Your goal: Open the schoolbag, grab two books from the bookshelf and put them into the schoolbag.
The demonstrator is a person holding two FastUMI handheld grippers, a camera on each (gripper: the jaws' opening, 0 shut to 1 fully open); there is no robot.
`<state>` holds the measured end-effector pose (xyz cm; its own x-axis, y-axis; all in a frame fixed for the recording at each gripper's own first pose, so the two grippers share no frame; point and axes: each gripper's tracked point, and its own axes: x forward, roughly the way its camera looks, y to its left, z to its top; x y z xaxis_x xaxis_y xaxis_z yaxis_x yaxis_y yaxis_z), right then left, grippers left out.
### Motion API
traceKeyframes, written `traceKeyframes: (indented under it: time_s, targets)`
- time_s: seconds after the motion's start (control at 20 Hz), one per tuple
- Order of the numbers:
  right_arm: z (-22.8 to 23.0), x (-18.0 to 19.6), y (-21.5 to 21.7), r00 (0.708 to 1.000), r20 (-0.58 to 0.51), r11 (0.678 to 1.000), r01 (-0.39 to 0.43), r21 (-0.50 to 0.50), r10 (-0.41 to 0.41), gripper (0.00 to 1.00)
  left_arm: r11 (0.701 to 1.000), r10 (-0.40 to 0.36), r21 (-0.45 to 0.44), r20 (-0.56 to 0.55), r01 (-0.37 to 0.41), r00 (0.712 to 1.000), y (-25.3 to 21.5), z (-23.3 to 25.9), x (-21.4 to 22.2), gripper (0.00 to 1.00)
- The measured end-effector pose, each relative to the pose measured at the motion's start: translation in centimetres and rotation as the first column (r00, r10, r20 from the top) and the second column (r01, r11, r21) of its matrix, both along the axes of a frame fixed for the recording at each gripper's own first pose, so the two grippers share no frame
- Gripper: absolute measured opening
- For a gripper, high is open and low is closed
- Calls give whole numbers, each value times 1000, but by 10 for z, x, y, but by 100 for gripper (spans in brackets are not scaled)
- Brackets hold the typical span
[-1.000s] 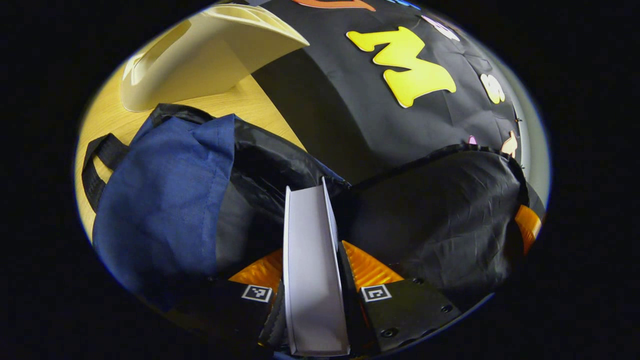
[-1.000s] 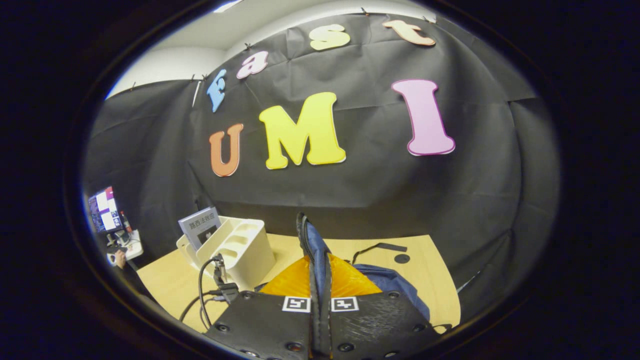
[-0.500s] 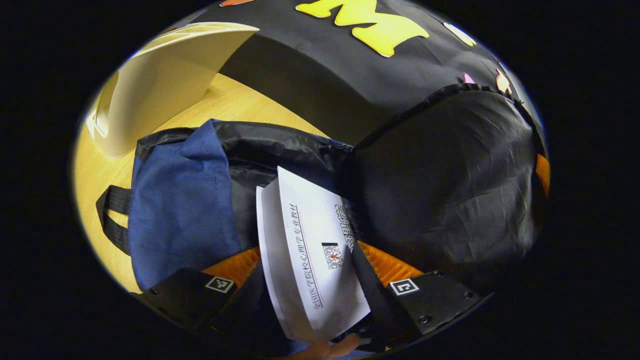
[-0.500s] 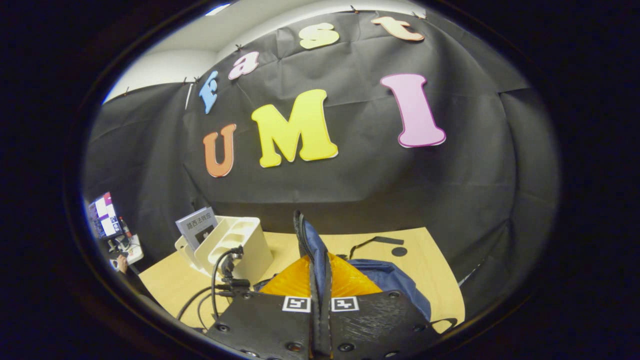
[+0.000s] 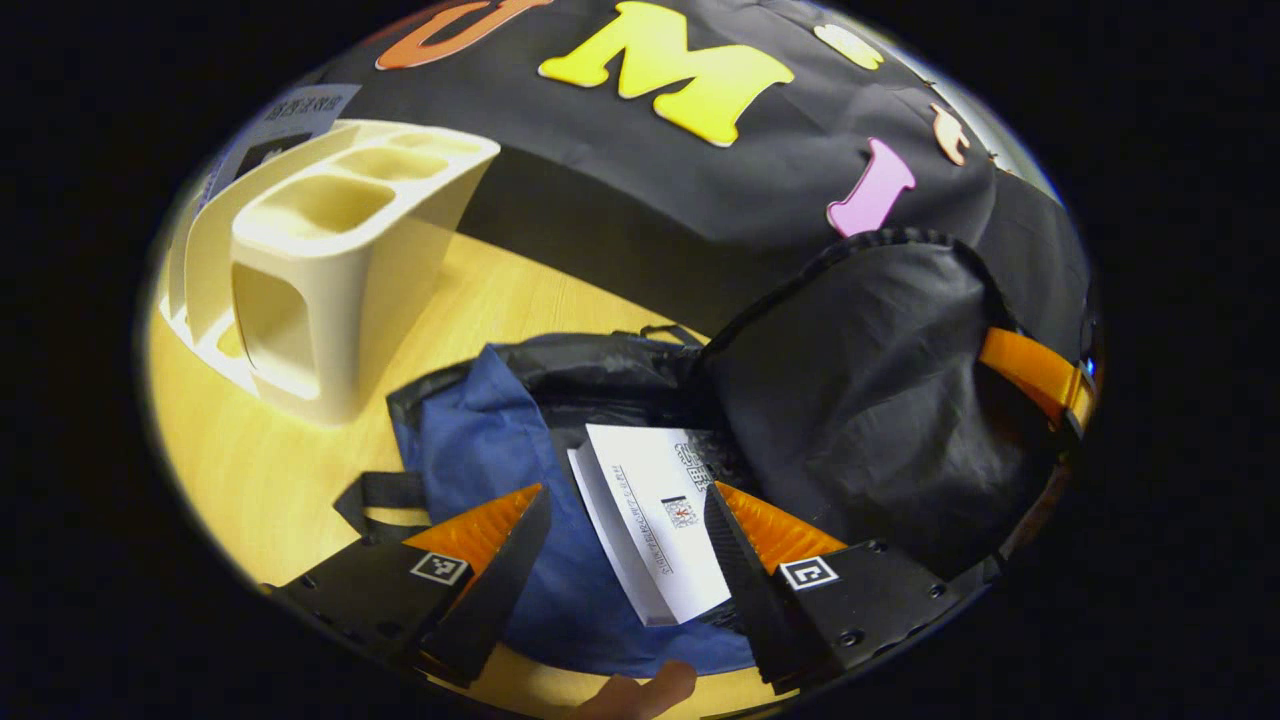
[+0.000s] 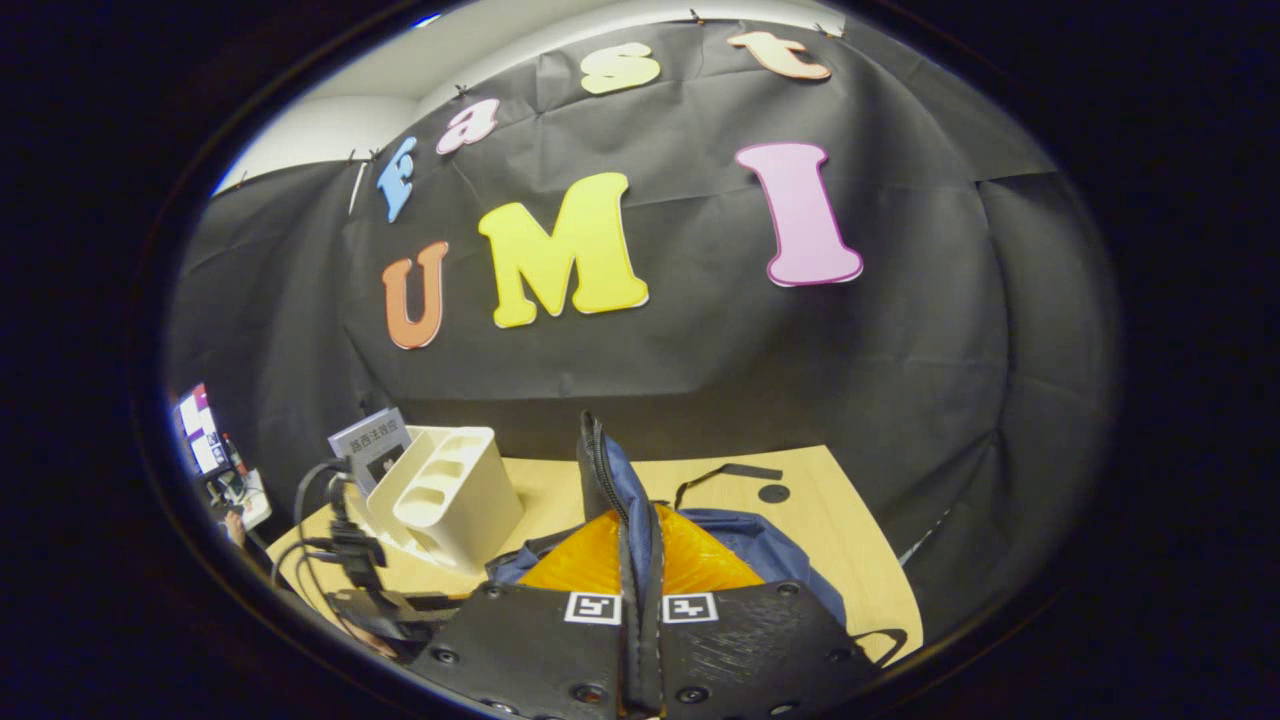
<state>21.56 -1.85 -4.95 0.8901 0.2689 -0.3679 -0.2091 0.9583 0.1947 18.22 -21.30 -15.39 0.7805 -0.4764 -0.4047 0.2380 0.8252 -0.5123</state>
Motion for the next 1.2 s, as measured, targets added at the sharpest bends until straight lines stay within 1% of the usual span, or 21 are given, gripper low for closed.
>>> traceKeyframes:
  time_s: [0.1,0.25,0.4,0.5,0.6,0.75,0.8,0.85,0.9,0.95,1.05,1.2]
  targets:
    - [-1,-1,-2,1000,-1,1000,10,-4,-10,0,999,16,32,62,-18,998,25,15,-4,97]
    - [-2,0,-1,1000,-13,1000,22,18,-21,0,992,61,97,145,-76,988,68,32,-8,96]
    - [-10,-1,5,999,-30,999,21,38,-20,0,979,101,156,194,-133,976,107,45,-11,96]
    - [-11,-1,6,999,-32,999,27,43,-26,0,963,135,200,227,-181,964,133,50,-11,97]
    - [-11,-1,7,999,-32,999,30,42,-29,0,953,184,188,259,-236,948,157,62,-7,97]
    - [-13,0,7,999,-40,999,34,21,-33,0,940,222,186,301,-285,927,184,78,2,98]
    - [-12,0,7,999,-38,999,33,14,-33,0,933,233,196,313,-303,921,196,84,6,100]
    - [-11,0,7,999,-34,999,33,8,-33,0,923,252,202,330,-328,910,209,92,11,98]
    - [-10,0,7,999,-28,999,32,7,-32,1,905,279,222,337,-364,899,227,94,14,98]
    - [-9,0,7,999,-23,1000,29,6,-28,1,884,325,224,337,-411,883,246,97,18,98]
    - [-11,-1,7,999,-26,1000,18,12,-18,1,867,372,210,332,-452,867,271,109,28,98]
    - [-11,-1,3,1000,-16,1000,16,21,-15,1,831,396,249,365,-498,843,312,131,50,97]
